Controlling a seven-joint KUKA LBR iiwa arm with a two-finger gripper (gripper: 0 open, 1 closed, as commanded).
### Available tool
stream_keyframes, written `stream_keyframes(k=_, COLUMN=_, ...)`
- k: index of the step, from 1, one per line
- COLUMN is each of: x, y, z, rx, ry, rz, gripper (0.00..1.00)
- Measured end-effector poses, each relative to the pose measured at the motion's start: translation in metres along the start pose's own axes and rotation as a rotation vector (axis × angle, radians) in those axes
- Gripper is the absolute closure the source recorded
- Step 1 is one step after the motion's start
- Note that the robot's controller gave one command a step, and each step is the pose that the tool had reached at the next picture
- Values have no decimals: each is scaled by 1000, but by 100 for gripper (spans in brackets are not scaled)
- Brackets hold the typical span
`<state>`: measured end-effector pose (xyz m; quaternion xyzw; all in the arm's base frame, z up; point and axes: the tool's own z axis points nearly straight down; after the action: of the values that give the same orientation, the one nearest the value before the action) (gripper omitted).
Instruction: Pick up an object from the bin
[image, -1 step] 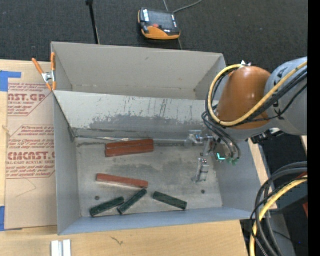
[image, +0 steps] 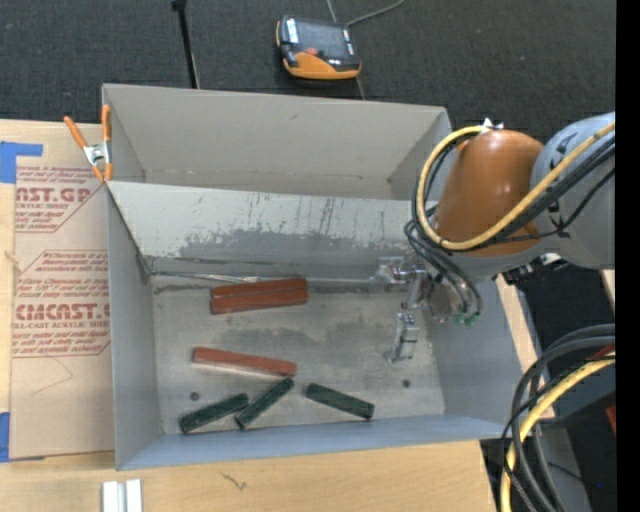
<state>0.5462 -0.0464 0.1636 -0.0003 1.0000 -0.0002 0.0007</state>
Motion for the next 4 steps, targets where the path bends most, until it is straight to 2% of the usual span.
stream_keyframes(k=1, x=36, y=41, z=76, rx=0, ry=-3, rz=-63, gripper=0)
stream_keyframes(k=2, x=48, y=56, z=87, rx=-1, ry=4, rz=-43, gripper=0)
stream_keyframes(k=3, x=62, y=44, z=65, rx=-1, ry=3, rz=120, gripper=0)
stream_keyframes(k=4, x=64, y=64, z=89, rx=0, ry=-2, rz=55, gripper=0)
